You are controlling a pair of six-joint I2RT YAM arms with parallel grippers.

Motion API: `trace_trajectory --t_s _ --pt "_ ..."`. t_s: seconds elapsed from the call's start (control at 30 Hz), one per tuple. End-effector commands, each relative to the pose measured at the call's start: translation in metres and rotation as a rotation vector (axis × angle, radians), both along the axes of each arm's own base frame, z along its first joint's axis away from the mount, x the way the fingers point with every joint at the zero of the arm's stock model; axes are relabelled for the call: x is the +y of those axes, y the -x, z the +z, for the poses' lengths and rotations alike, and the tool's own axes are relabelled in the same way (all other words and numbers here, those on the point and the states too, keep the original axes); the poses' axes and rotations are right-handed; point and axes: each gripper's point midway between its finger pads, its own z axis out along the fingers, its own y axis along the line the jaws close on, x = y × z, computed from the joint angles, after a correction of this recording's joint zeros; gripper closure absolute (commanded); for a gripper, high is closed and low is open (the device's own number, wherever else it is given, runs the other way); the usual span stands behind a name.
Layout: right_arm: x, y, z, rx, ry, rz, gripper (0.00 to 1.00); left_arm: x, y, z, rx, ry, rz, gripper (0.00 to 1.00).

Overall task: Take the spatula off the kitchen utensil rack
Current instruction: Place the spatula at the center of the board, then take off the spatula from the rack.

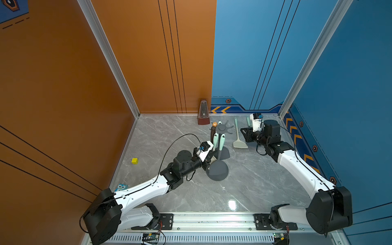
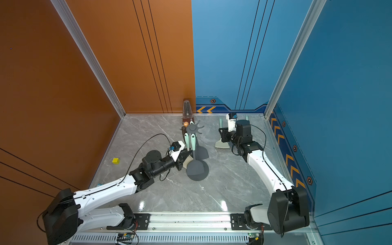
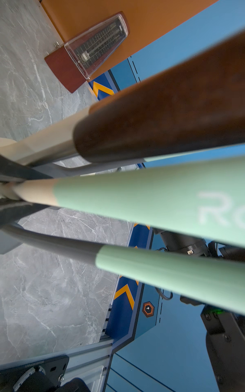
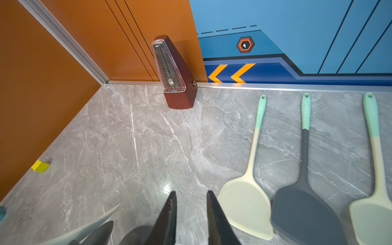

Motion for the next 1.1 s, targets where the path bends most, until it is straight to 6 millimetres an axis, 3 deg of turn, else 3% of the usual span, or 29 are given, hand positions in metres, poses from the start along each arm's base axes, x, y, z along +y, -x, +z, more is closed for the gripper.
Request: trace_trajectory --t_s 0.0,0.3,0.6,1.07 --pt "0.002 0.014 0.020 -0.085 0.021 0.004 0.74 0.008 -0.005 -0.010 0.043 -0.013 0.046 0.89" --pt "0.004 0.055 0.034 -0.156 0.037 0.046 0.71 0.008 -0.006 -0.009 0.041 -0.011 0.048 0.90" --pt "0.021 0.101 0.067 -0.252 -0.017 0.148 0.71 0.011 -0.006 -0.006 0.044 0.002 0.060 0.90" --pt "0.039 0.120 0.053 -0.223 -0.007 0.210 0.69 0.015 -0.007 -0.008 0.041 -0.003 0.078 0.91"
